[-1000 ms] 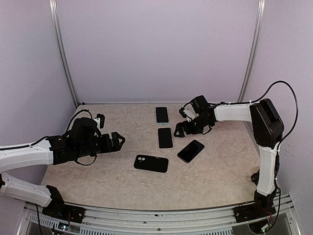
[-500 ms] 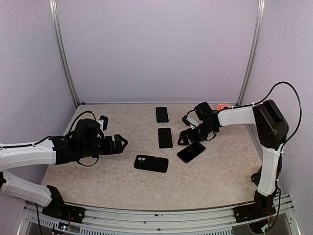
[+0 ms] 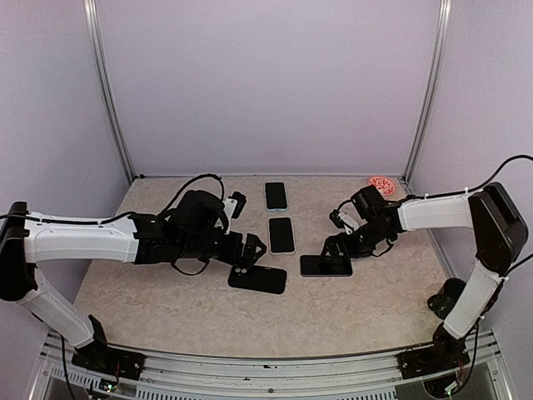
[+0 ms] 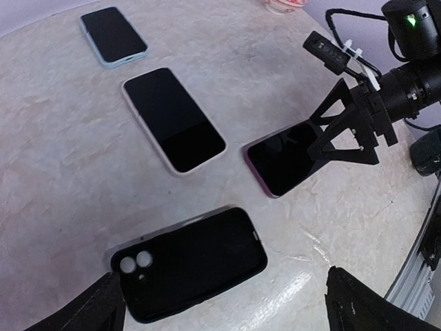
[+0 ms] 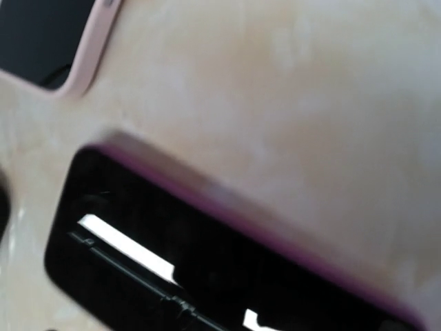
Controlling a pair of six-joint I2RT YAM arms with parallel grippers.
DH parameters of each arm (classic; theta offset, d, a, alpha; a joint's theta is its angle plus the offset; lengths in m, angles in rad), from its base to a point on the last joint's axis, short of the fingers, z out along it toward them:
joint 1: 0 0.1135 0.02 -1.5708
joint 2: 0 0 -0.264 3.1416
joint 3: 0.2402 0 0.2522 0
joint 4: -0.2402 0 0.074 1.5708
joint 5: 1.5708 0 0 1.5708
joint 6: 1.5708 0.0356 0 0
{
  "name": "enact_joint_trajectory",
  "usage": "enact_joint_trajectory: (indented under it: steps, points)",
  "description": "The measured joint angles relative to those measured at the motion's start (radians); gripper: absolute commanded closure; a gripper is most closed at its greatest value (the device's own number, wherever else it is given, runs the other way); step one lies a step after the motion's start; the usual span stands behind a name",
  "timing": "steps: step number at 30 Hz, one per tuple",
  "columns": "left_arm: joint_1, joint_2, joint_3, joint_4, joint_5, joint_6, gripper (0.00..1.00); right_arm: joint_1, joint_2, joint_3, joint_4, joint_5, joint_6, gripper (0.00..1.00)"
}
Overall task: Put the phone into the phone case
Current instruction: Adjust the phone at the center of the board, then pick up the phone from the center of the board.
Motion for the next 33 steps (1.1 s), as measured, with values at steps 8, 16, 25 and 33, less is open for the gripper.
enact_joint_trajectory:
  steps: [8, 16, 25, 33]
  points:
    - [-0.04, 0.219, 0.231, -0.042, 0.094, 0.175, 0.01, -0.011, -0.116, -0.095, 0.021, 0.016, 0.029, 0.01]
    - [-0.111, 0.35, 0.387, -0.112, 0.136, 0.592, 0.01, -0.05, -0.262, -0.192, 0.05, 0.027, 0.092, 0.01]
    - [-0.048, 0.509, 0.492, -0.165, 0.196, 1.007, 0.01, -0.053, -0.423, -0.204, 0.051, 0.028, 0.114, 0.01]
    - [0.002, 0.754, 0.84, -0.336, 0.301, 1.155, 0.01, -0.053, -0.468, -0.229, 0.047, 0.031, 0.116, 0.01]
